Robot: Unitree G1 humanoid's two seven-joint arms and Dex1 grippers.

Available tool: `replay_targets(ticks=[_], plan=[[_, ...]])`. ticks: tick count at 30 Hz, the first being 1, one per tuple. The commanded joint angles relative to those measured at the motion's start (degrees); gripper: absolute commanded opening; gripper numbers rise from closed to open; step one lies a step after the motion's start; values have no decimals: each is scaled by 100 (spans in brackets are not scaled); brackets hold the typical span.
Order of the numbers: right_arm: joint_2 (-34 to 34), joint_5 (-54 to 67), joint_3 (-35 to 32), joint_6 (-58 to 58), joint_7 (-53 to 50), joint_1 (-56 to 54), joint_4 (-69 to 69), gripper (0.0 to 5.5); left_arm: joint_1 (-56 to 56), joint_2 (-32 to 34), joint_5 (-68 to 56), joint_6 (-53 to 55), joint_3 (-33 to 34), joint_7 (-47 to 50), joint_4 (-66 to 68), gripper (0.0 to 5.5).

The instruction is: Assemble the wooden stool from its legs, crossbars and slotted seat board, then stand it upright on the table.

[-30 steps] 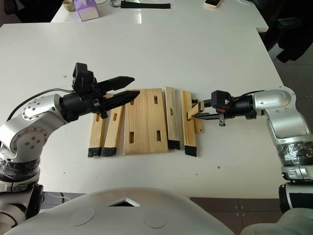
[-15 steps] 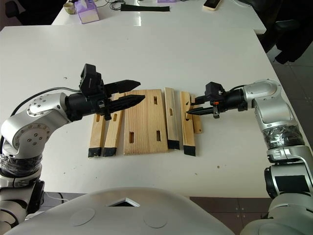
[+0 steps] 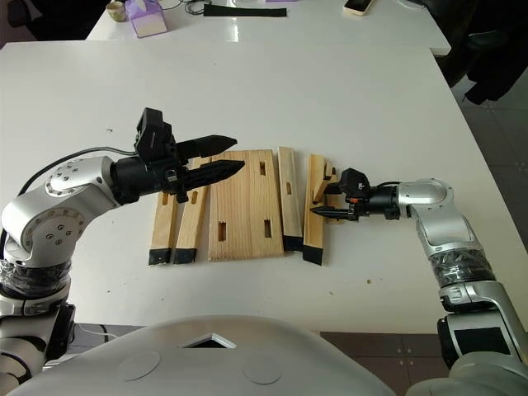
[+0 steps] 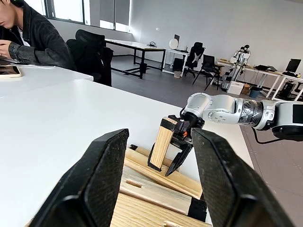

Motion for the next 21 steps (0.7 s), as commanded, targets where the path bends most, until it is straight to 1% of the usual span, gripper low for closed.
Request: replay_targets(ticks=[1, 6, 9, 11, 13, 17, 21], plan=[[-386, 678, -848, 668, -173, 306, -1346, 262, 130, 0, 49, -33, 112, 127, -106, 245], [-597, 1961, -1828, 1933, -477, 512, -2930, 262, 283, -44, 66, -126, 213, 273, -191, 245], [-615, 2643, -2204, 2488, -721, 426, -3477, 262, 318, -88, 83, -180, 236, 332, -203, 245], [-429, 2918, -2337, 2669, -1106, 168, -3611, 262, 273, -110, 96, -204, 222, 338, -172, 245], [-130, 3017, -2327, 2716, -1602, -140, -3653, 262, 193, -132, 119, -224, 192, 339, -110, 245], [336, 2684, -1976, 2551, -2171, -392, -3581, 319, 23, -181, 190, -234, 120, 289, 18, 245], [688, 2542, -1718, 2419, -2398, -569, -3611, 319, -85, -188, 253, -237, 58, 240, 115, 245]])
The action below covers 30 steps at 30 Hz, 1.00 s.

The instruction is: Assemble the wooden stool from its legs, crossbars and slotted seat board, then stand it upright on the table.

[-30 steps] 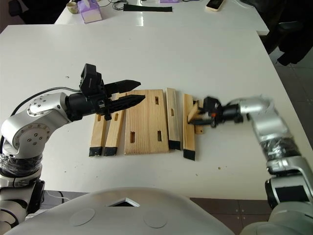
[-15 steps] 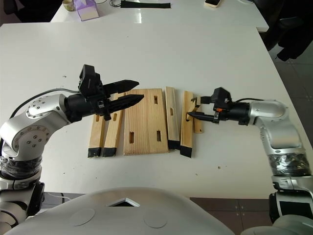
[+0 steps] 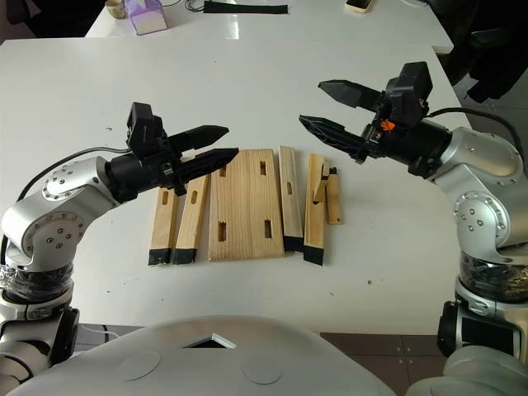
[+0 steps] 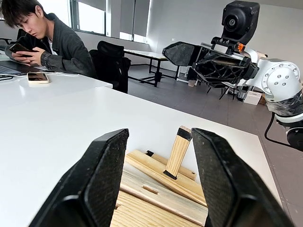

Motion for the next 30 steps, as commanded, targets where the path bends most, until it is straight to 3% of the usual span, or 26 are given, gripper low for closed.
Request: replay_targets(ticks=[1, 8, 17, 21, 25, 28, 30], plan=[[283, -63, 196, -85, -207, -255, -48, 319, -142, -6, 132, -9, -85, -48, 116, 245], [522, -26, 298, -26, -398, -414, -168, 319, -158, -10, 207, -21, -111, -99, 198, 245], [619, -1004, 970, -871, 138, 952, 712, 319, -252, 37, 241, -16, -118, -250, 335, 245], [738, -287, 472, -552, -226, 478, 177, 319, -148, 24, 218, -4, -49, -185, 244, 245], [472, 1339, -352, 332, -912, 51, -716, 319, 62, -31, 214, -39, 15, -38, 84, 245], [-213, 2582, -804, 1022, -572, 1066, -1639, 319, 318, -64, 233, -98, 125, 111, -58, 245], [-625, 2328, -811, 1197, 13, 2135, -2070, 319, 487, -68, 237, -133, 207, 194, -141, 245]])
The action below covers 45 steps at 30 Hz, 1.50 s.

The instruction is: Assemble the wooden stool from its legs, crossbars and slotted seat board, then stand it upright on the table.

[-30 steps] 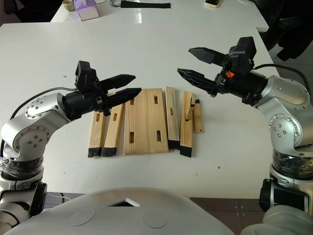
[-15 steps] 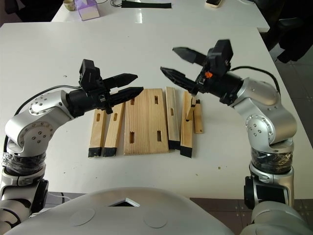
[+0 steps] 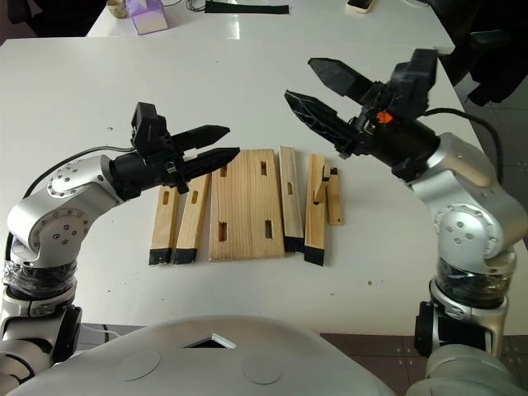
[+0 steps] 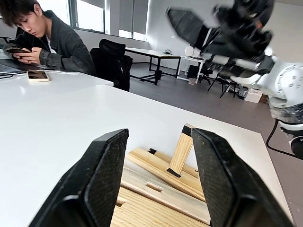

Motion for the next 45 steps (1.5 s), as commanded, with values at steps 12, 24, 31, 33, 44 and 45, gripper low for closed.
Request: replay_targets(ticks=[12, 24, 31, 33, 44, 45], plan=[[-1025, -4365, 1841, -2075, 1441, 3325, 654, 319, 268, -3, 211, -164, -10, 137, -129, 245], [-1341, -5527, 1748, -3639, 1601, 3082, 2185, 319, 412, -19, 381, -292, -25, 137, -148, 245], [-1230, -4558, 910, -2922, 1460, 3348, 1390, 319, 632, -81, 432, -347, 35, 296, -325, 245], [-1030, -4209, 713, -2426, 1146, 3370, 976, 319, 738, -94, 431, -365, 86, 365, -404, 245], [30, -4472, 870, -1206, -659, 3421, 375, 366, 829, -176, 555, -456, 58, 560, -420, 245], [120, -4526, 858, -1206, -773, 3457, 335, 382, 832, -177, 576, -464, 58, 574, -417, 245]])
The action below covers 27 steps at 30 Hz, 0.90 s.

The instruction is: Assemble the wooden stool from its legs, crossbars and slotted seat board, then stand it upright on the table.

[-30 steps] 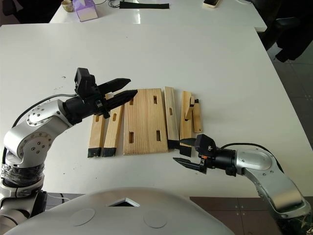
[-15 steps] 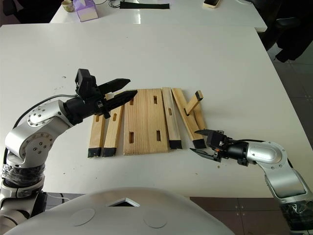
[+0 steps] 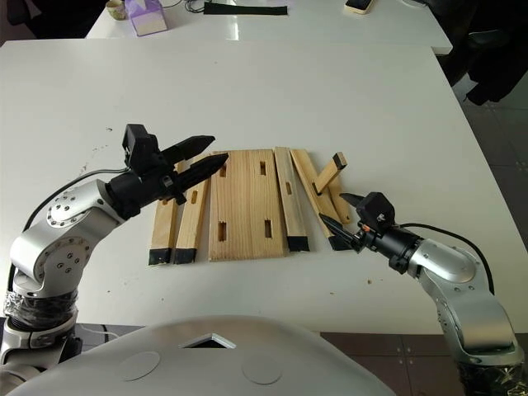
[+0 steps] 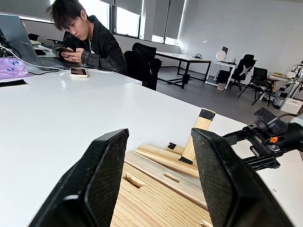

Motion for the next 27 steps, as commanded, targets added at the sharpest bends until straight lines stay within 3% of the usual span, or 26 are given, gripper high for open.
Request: replay_targets(ticks=[1, 6, 17, 27], plan=[[299, -228, -4, 85, -427, 174, -163, 402, -35, 21, 111, -38, 14, 41, 12, 245], [760, -225, 14, 305, -893, 607, -563, 421, 103, 7, 145, -46, 58, 119, -81, 245], [1007, -563, 265, 258, -1055, 1362, -657, 421, 276, -60, 177, -57, 71, 361, -208, 245], [1197, -774, 540, 241, -1142, 1178, -338, 283, 94, -90, 194, -12, 10, 396, -76, 245]])
